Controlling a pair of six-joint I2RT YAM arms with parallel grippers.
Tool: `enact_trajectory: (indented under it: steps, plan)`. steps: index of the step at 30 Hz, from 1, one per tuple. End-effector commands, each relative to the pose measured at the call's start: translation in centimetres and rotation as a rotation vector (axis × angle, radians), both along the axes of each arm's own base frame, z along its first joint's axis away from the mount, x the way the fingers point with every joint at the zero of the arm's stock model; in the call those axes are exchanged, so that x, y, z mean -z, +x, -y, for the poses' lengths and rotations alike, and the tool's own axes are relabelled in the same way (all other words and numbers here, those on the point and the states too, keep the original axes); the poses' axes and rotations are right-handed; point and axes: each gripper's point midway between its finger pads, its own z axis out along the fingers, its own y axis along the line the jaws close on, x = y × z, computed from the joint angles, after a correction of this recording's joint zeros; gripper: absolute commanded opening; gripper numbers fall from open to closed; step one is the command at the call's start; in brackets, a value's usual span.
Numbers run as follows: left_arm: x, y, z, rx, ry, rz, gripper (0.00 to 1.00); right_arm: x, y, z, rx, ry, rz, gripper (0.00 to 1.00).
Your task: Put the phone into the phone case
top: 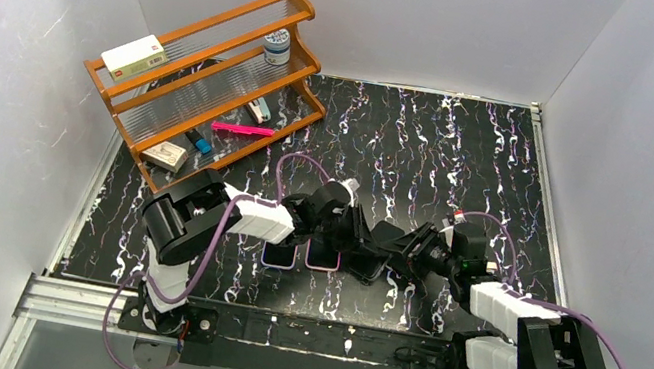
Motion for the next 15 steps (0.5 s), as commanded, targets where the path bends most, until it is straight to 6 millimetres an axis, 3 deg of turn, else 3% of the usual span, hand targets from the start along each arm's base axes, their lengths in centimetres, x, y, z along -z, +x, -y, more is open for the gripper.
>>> enact_trajectory:
  steps: [1,5,9,15]
  plan:
    - [1.9,-2.1,-0.7,0.053,0.051,-0.067,0.2,-1.9,1.5,-0.4,-0.012,-0.006,0.08,0.51]
    - [1.7,-2.2,-0.6,0.056,0.048,-0.061,0.2,-1.4,1.5,-0.4,-0.015,-0.006,0.074,0.39]
    - [0.4,-2.1,-0.8,0.08,0.053,-0.022,0.23,-1.4,1.6,-0.6,-0.036,-0.009,0.098,0.17]
    - [-4.7,0.5,-2.5,0.098,0.13,0.134,0.41,-3.6,2.3,-0.9,-0.074,-0.012,0.184,0.01]
